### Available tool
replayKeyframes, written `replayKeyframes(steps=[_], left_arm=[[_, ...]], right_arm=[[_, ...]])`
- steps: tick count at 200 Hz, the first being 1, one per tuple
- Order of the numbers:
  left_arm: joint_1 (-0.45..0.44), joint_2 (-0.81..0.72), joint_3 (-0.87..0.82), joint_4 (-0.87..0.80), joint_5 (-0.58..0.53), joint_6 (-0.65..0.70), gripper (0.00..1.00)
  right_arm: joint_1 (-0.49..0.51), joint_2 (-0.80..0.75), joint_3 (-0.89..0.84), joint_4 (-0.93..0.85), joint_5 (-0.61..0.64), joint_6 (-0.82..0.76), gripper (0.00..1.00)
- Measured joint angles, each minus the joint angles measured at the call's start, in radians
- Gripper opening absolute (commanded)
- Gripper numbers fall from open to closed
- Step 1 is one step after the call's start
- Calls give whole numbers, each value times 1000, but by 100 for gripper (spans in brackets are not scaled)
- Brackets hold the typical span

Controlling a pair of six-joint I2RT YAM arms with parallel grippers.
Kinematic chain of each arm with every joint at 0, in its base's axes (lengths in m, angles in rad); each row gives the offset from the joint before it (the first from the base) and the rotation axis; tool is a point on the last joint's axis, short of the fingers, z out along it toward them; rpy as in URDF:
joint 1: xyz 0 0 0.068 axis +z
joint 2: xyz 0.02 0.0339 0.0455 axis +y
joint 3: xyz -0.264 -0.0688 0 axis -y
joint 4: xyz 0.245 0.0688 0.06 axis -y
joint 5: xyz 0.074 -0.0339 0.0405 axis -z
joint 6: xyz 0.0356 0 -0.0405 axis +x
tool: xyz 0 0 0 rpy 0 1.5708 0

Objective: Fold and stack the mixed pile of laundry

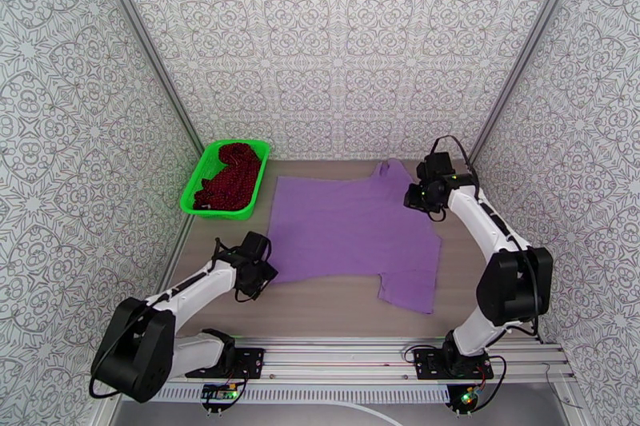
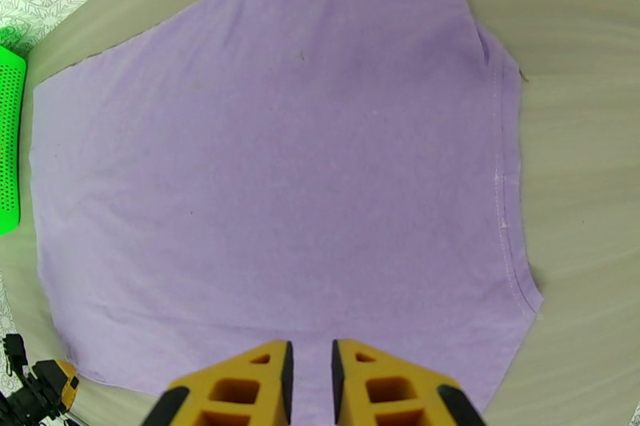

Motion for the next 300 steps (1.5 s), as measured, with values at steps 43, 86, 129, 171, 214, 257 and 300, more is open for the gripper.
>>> replayKeyframes(steps=[43,86,129,171,214,257,300], left_arm=[[19,42,26,-15,9,8,47],[59,171,122,-111,36,66,16],[81,259,209,-85,46,153,0],[135,335,291,-40,51,239,0],[233,401,365,3,39,333,0],[283,408,397,10,9,395,0],[299,408,390,15,5,413,0]], right_arm=[[13,-45,-47,18,-6,1,21],[38,-127,-131,24,-18,5,21],[91,-280,-266,17,-22,15,26],[262,-449,-436,-40,-10,73,40],[514,-520,-555,-112,53,159,54],[719,-505,-581,-192,142,234,60],[867,-386,-581,-265,239,317,60]])
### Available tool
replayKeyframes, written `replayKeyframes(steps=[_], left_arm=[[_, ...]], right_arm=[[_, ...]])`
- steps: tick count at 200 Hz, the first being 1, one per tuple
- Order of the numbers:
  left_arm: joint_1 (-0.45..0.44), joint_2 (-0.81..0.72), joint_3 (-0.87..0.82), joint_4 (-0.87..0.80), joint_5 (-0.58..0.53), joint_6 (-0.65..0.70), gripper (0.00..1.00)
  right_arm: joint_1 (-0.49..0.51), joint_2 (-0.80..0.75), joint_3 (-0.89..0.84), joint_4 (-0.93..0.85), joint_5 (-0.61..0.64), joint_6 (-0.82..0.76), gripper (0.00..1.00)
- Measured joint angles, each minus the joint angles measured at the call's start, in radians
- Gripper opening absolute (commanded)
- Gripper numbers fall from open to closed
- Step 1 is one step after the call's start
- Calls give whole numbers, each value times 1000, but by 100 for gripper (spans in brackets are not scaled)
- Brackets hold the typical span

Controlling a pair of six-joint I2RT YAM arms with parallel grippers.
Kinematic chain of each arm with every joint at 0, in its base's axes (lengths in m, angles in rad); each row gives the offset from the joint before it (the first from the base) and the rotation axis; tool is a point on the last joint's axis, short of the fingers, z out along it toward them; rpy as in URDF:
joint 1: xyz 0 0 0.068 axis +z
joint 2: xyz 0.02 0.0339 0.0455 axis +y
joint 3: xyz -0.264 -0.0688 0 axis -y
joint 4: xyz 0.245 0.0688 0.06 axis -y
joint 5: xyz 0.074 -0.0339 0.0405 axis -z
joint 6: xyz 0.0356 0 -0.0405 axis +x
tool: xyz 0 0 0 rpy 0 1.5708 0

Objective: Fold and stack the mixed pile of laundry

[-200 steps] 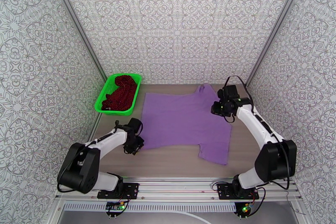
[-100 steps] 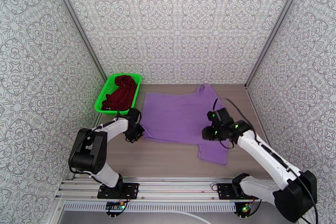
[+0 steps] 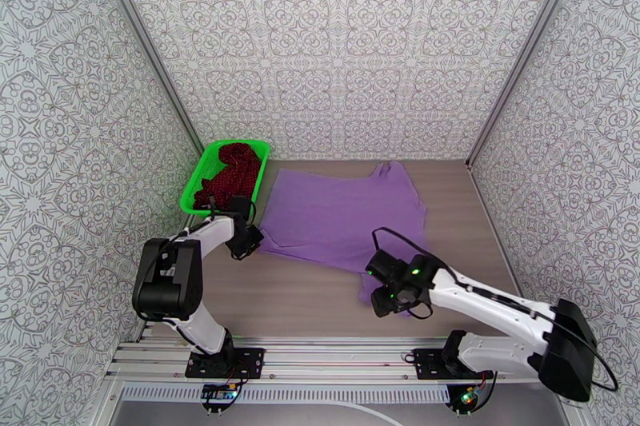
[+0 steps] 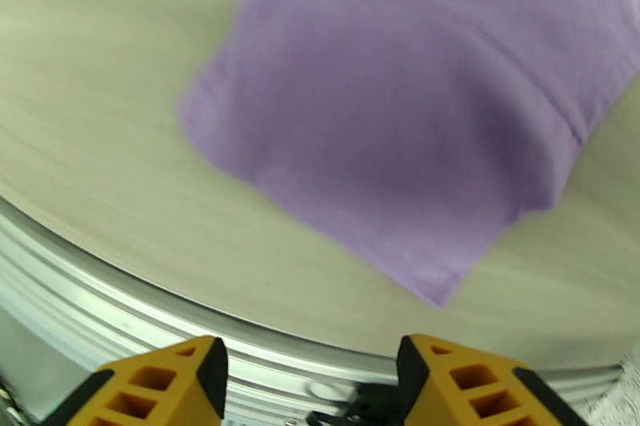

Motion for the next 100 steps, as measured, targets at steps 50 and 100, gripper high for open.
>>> replayKeyframes(steps=[50,100], left_arm=[[3,0,-8,29,13,17,0],[3,0,-14,41,35,19,0]], right_arm=[[39,101,-12,-2,72,74,52],[40,208,-13,50,87,90,51]])
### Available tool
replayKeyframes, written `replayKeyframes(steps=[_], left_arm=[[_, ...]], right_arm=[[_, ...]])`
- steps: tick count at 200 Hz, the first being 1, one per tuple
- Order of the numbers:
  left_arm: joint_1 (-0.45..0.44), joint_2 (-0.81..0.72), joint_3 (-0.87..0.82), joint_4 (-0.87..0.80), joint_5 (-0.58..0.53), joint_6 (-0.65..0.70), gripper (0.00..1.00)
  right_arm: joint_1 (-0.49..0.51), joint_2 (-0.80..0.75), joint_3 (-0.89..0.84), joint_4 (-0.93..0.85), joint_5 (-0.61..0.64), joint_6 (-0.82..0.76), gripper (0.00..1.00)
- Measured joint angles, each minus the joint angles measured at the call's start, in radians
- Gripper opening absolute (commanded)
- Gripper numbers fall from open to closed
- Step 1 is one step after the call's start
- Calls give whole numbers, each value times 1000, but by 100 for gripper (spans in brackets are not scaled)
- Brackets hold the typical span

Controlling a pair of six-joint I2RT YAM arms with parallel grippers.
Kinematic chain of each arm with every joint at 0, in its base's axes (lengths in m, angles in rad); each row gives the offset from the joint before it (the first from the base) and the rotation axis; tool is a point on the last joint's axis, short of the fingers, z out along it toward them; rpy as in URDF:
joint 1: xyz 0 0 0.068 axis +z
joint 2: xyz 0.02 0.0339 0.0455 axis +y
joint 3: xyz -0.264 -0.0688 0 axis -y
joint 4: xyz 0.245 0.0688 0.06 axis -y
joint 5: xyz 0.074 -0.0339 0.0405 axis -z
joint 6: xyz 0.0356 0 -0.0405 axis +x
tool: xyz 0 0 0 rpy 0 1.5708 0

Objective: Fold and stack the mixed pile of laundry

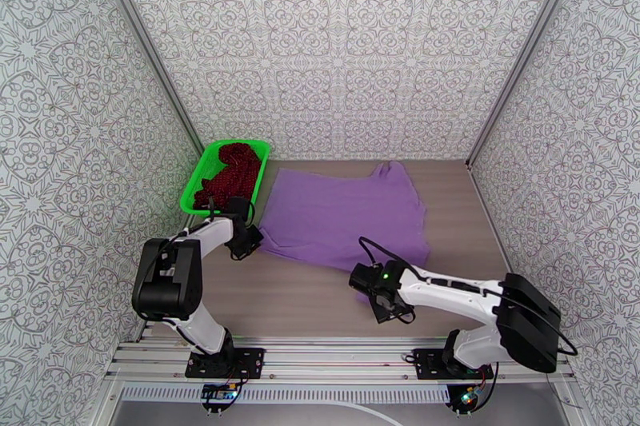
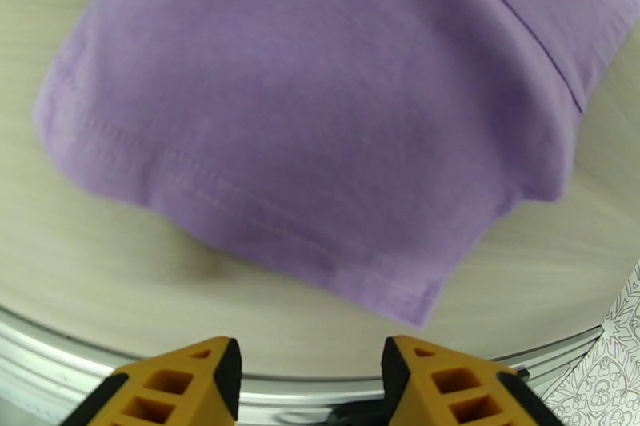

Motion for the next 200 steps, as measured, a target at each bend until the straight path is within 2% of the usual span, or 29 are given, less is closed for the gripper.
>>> replayKeyframes(steps=[56,147,200], left_arm=[[0,0,-4,3,3,4,0],[0,0,-4,3,3,7,0],[0,-8,-5,3,3,7,0]], right_arm=[[-1,114,2,73,0,0,46],[-56,103,-9,98,-62,-35,45],[-70,58,-9,90,6,-26,46]])
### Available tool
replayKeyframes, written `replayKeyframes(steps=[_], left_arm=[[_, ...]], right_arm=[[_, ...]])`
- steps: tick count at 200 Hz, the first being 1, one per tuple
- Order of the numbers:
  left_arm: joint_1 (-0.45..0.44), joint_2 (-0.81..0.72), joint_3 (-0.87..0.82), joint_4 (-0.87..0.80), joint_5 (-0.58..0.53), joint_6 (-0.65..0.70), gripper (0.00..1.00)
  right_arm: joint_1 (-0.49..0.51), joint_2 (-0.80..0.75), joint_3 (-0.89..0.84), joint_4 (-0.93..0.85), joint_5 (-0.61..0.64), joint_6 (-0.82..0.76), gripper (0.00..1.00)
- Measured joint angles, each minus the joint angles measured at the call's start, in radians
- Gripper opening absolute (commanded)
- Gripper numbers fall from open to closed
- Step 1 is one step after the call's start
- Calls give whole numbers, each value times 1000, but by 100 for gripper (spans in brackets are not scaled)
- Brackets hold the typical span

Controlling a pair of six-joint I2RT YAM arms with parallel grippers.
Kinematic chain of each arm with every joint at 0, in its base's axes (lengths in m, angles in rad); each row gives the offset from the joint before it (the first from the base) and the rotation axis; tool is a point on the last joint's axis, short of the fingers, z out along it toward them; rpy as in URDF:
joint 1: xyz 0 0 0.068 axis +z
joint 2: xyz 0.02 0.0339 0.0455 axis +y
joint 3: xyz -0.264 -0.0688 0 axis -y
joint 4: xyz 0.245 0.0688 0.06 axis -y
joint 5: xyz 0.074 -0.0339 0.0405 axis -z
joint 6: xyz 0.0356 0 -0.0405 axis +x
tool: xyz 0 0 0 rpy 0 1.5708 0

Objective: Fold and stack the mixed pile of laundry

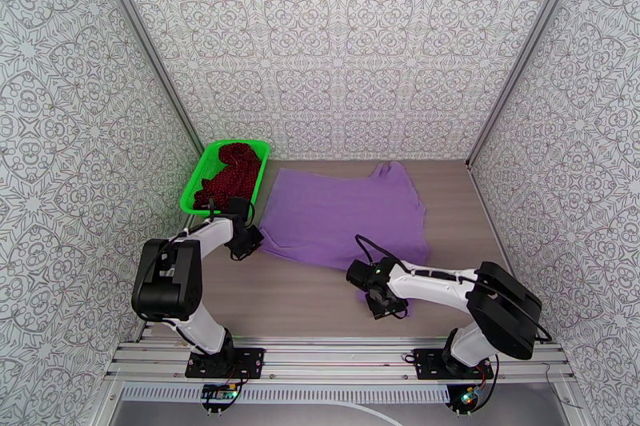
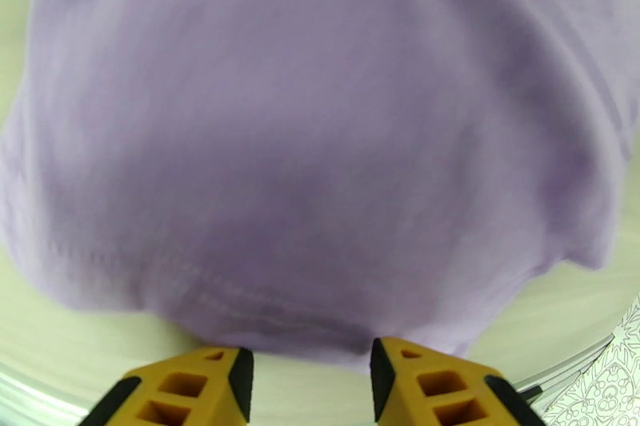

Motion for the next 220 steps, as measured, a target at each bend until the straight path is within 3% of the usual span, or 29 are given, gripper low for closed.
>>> replayKeyframes(steps=[220], left_arm=[[-2,-5,-14,0,18,0,0]], right_arm=[[-46,-37,-67,195,-126,-46,49]])
